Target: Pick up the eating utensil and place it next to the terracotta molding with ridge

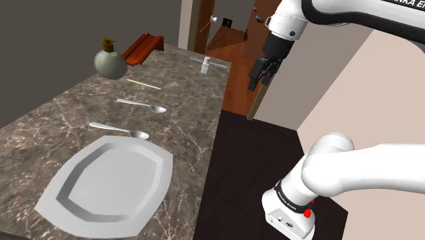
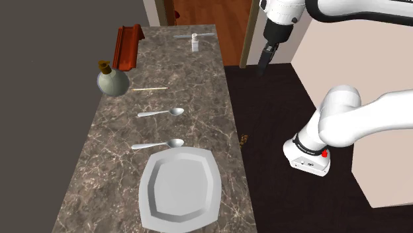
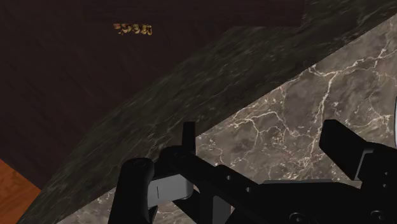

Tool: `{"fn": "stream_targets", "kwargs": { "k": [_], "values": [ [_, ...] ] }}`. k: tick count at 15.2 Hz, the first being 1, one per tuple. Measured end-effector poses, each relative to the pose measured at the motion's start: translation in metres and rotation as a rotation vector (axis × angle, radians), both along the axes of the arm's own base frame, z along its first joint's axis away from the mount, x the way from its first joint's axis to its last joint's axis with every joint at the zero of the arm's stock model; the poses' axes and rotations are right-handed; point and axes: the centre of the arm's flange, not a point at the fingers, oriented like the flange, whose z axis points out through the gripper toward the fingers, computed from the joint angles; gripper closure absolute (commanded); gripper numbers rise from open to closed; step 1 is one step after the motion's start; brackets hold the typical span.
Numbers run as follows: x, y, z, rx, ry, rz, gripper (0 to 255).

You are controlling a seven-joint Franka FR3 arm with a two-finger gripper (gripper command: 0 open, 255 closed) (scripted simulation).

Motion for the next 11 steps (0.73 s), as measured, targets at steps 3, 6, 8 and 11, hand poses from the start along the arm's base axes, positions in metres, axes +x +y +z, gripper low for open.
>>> {"fn": "stream_targets", "kwargs": {
  "k": [3, 6, 8, 11],
  "values": [
    [0.009, 0.009, -0.006, 0.004, -0.006, 0.012, 0],
    [0.03, 0.034, -0.021, 0.012, -0.02, 0.041, 0],
    [0.044, 0.052, -0.033, 0.018, -0.03, 0.061, 0],
    [0.063, 0.078, -0.048, 0.028, -0.046, 0.09, 0]
  ]
}}
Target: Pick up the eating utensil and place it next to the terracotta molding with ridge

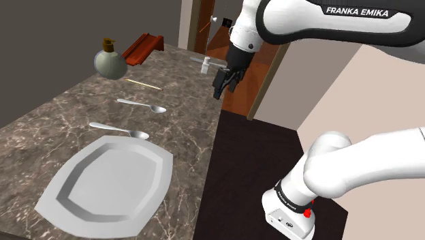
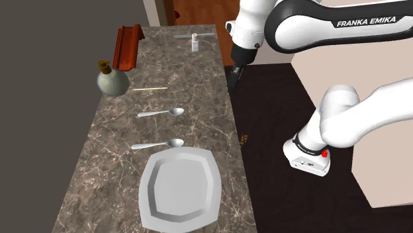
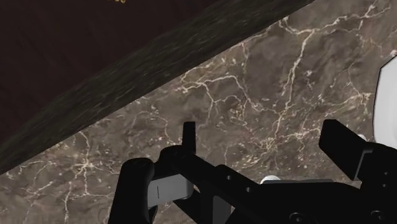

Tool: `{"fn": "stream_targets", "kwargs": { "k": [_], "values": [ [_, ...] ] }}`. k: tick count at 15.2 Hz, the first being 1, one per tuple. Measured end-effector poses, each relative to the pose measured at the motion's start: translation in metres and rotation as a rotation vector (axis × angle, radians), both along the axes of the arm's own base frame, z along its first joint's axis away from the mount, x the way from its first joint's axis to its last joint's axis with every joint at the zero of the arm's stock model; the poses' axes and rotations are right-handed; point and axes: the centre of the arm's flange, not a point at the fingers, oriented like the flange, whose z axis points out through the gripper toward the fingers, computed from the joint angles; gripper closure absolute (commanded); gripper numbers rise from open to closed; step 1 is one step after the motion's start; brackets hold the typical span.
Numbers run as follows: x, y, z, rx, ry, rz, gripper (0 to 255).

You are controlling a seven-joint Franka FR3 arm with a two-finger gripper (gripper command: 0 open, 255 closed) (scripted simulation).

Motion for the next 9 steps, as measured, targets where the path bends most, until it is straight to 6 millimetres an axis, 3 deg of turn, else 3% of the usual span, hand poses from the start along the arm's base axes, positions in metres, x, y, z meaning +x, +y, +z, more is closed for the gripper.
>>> {"fn": "stream_targets", "kwargs": {
  "k": [9],
  "values": [
    [0.058, 0.088, -0.04, 0.029, -0.049, 0.091, 0]
  ]
}}
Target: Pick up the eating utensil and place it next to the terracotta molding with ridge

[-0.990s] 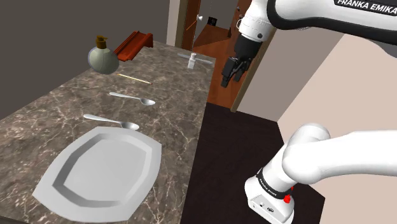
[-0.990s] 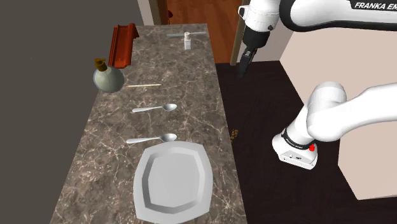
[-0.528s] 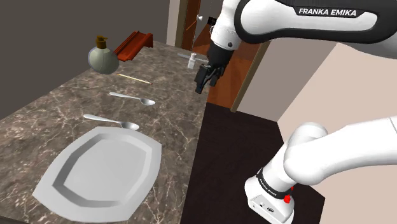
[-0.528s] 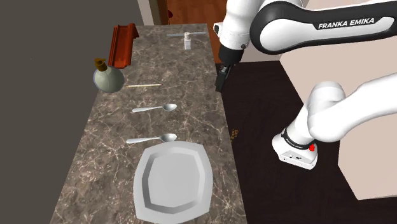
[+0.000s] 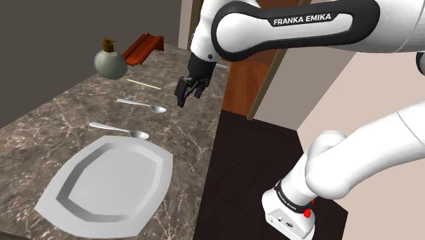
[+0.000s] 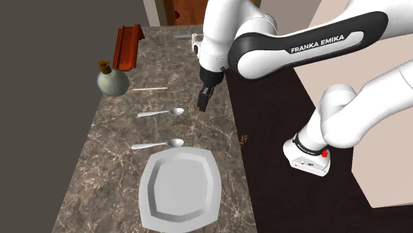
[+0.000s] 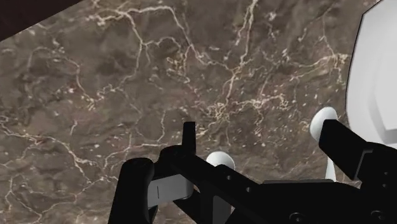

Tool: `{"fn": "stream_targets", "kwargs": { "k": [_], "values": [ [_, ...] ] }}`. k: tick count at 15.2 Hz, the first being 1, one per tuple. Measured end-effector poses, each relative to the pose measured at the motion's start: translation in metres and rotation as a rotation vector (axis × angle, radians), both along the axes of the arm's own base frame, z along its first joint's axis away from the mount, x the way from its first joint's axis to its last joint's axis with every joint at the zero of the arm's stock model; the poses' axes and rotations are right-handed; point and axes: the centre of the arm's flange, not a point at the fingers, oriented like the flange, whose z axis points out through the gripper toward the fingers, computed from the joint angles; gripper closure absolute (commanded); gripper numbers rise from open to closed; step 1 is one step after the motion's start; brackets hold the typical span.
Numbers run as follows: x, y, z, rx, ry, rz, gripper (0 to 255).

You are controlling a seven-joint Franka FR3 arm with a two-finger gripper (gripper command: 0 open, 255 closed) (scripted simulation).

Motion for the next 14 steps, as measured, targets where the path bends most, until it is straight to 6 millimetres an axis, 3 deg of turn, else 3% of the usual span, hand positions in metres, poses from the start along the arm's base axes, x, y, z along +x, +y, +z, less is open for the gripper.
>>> {"fn": "stream_targets", "kwargs": {
  "k": [5, 14],
  "values": [
    [0.029, 0.048, -0.027, 0.015, -0.026, 0.051, 0],
    [0.076, 0.142, -0.057, 0.045, -0.074, 0.142, 0]
  ]
}}
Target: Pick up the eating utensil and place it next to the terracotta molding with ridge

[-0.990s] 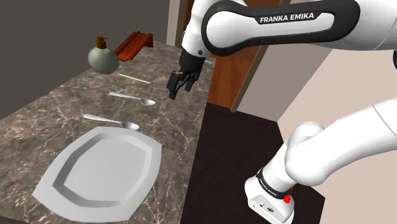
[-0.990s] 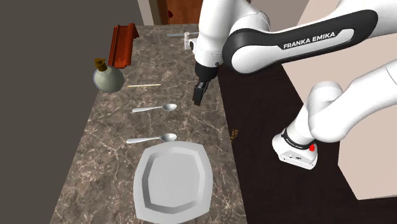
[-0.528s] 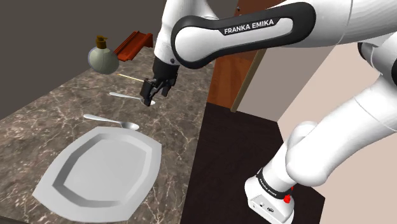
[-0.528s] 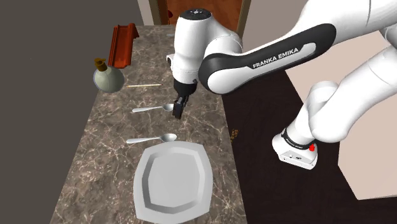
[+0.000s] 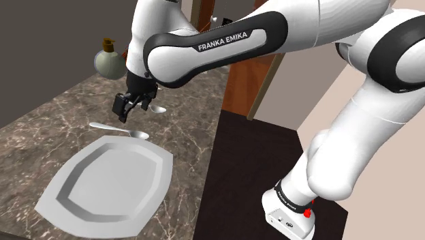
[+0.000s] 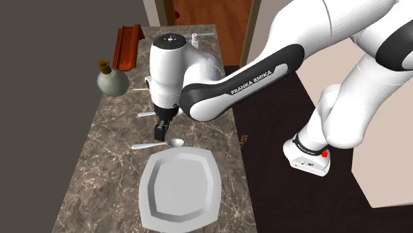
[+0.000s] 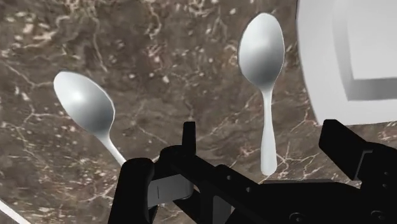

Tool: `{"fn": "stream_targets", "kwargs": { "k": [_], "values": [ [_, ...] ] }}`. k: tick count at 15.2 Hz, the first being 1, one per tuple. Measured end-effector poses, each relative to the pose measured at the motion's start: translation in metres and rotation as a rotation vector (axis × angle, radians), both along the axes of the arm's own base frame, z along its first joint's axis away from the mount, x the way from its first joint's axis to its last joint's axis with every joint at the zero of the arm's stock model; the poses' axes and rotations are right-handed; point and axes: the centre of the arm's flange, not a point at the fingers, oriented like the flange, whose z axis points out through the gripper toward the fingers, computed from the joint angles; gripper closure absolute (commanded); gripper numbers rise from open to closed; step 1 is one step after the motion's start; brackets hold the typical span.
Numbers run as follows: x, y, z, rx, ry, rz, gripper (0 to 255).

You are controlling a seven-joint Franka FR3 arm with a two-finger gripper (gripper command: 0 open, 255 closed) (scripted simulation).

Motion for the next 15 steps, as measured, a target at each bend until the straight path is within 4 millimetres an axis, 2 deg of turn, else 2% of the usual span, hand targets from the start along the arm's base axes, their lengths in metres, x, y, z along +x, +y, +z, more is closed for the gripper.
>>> {"fn": "stream_targets", "kwargs": {
  "k": [4, 11, 15],
  "values": [
    [0.017, 0.039, -0.016, 0.012, -0.018, 0.034, 0],
    [0.025, 0.051, -0.048, 0.014, -0.021, 0.038, 0],
    [0.026, 0.052, -0.053, 0.014, -0.021, 0.038, 0]
  ]
}}
